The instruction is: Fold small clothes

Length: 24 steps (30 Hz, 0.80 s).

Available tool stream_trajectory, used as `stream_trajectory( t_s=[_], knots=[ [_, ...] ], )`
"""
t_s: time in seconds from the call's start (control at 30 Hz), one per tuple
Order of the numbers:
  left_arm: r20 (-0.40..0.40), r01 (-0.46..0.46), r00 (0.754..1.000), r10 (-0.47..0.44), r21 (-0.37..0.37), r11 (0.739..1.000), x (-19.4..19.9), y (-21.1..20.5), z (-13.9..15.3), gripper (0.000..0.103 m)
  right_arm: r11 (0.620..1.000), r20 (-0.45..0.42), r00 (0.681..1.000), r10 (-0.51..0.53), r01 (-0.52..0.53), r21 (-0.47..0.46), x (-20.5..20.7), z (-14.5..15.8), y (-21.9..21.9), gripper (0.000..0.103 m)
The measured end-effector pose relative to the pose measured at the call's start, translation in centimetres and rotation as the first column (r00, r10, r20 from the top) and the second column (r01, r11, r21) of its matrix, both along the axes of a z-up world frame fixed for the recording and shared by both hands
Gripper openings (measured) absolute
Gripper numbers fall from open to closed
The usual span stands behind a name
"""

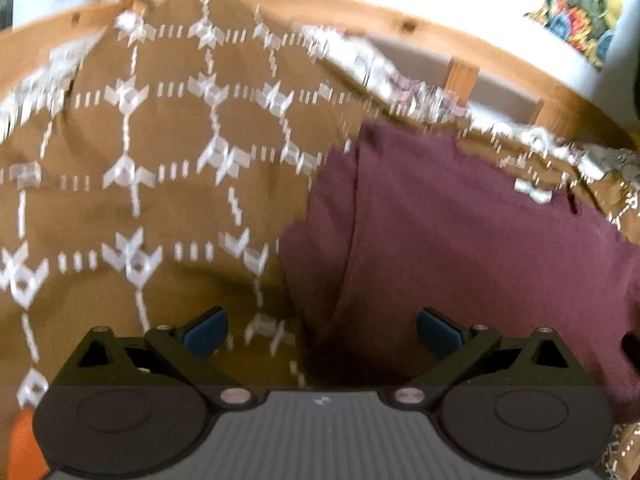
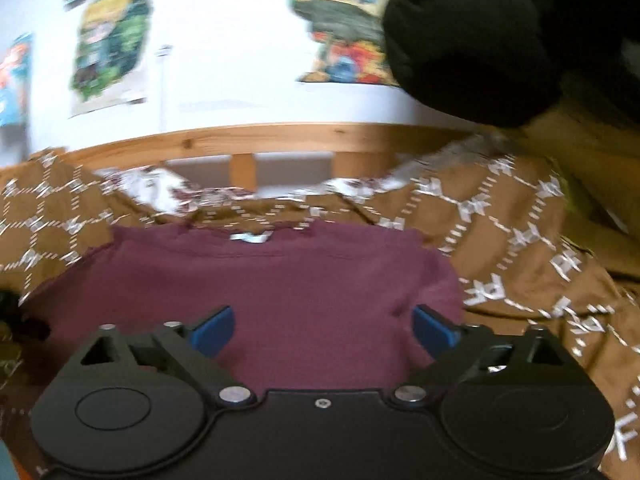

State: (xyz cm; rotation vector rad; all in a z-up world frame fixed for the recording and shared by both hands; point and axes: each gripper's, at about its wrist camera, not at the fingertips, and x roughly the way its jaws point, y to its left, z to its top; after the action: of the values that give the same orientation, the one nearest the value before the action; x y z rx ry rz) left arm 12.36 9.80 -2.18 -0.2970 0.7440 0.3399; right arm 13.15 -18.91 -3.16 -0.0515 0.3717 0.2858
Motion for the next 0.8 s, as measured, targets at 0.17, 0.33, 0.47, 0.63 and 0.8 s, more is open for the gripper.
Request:
stream_trajectory(
  t_s=[0.17, 0.33, 0.47, 0.63, 0.8],
  knots=[
    [0.082, 0.123, 0.988, -0.131, 0.098, 0.988, 1.8, 0.9, 1.1, 0.102, 0.996, -0.019, 0.996, 0.088, -0.088, -0.019, 0.2, -0.6, 1.4, 0.102],
    [0.057, 0.217, 0.972, -0.227, 0.142, 0.966, 4.5, 1.7, 0.6, 0.102, 0.993, -0.05, 0.992, 0.119, -0.12, -0.006, 0.6, -1.1, 1.8, 0.102],
    [-0.043, 0.182, 0.983, -0.179, 0.071, 0.981, 6.1, 2.1, -1.1, 0.102, 0.991, -0.153, 0.98, 0.125, -0.131, -0.032, 1.7, -2.3, 2.2, 0.102],
    [-0.037, 0.159, 0.987, -0.157, 0.048, 0.986, 5.4, 2.5, -1.8, 0.102, 0.99, -0.191, 0.972, 0.136, -0.143, -0.02, 2.0, -2.8, 1.9, 0.102],
    [-0.043, 0.16, 0.986, -0.158, 0.04, 0.986, 5.4, 2.7, -1.5, 0.102, 0.99, -0.199, 0.97, 0.139, -0.144, -0.011, 2.1, -2.9, 1.8, 0.102]
  ],
)
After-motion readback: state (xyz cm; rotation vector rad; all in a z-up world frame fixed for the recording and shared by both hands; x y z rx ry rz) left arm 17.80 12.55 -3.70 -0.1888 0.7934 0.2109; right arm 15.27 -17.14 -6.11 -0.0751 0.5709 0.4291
